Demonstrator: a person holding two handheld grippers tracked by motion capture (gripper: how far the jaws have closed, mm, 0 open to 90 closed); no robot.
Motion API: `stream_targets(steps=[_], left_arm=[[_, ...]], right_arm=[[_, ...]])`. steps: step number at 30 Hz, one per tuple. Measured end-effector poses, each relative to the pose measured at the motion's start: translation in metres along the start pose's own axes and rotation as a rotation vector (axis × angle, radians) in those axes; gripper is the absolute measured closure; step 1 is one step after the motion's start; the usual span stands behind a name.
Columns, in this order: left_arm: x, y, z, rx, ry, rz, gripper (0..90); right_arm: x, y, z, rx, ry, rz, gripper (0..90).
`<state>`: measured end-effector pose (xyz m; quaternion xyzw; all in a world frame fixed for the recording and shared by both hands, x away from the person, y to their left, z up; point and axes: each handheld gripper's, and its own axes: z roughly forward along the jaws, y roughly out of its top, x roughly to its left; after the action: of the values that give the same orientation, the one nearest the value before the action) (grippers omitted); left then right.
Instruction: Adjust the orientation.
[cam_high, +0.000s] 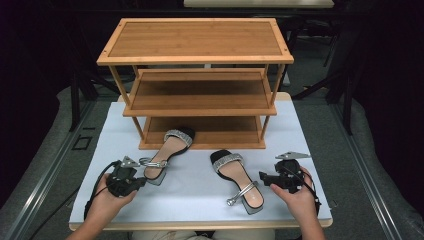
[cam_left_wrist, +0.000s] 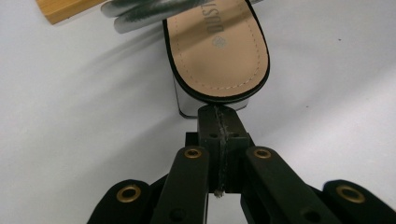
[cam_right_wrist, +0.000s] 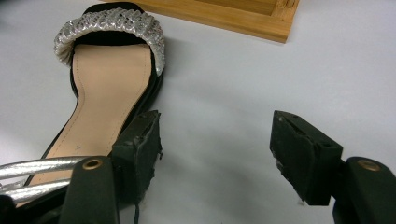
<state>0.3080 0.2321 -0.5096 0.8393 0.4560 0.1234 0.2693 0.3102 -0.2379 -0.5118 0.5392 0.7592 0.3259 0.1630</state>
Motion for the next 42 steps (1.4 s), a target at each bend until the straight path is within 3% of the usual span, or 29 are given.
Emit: stream_targets(steps=[3,6,16,21,26,28,32,35,39,42], left_arm=[[-0.003,0.004,-0.003,-0.013,-0.006,0.012,90.0],[-0.008,0.009,-0.004,-0.021,-0.022,0.024,90.0],[-0.028,0.026,0.012,-0.037,-0.059,0.053,90.0],[-0.037,0.04,0.018,-0.06,-0.034,0.092,90.0],[-0.038,0.054,0.025,-0.064,-0.009,0.095,90.0],[-0.037,0.057,0.029,-0.059,0.021,0.105,90.0],[-0.033,0.062,0.033,-0.067,0.03,0.095,90.0],[-0.03,0.068,0.035,-0.062,0.075,0.098,90.0],[-0.023,0.077,0.038,-0.072,0.077,0.063,90.0],[-0.021,0.082,0.043,-0.073,0.095,0.068,90.0]], right_arm=[[0.001,0.0,0.0,-0.001,-0.013,-0.004,33.1],[0.0,0.0,0.001,0.0,0.009,-0.005,33.1],[-0.001,0.0,0.001,0.0,0.003,-0.002,33.1],[-0.001,-0.001,0.002,0.003,0.004,-0.002,33.0],[-0.002,-0.001,0.001,0.0,0.001,0.001,33.1],[-0.003,-0.001,0.001,-0.002,0.005,-0.003,33.1],[-0.003,-0.001,0.001,-0.001,0.001,0.001,33.1],[-0.003,-0.001,0.002,0.002,0.005,0.002,33.1],[-0.002,-0.001,0.002,0.003,0.003,0.0,33.1],[-0.002,-0.001,0.002,0.003,0.004,0.0,33.1]])
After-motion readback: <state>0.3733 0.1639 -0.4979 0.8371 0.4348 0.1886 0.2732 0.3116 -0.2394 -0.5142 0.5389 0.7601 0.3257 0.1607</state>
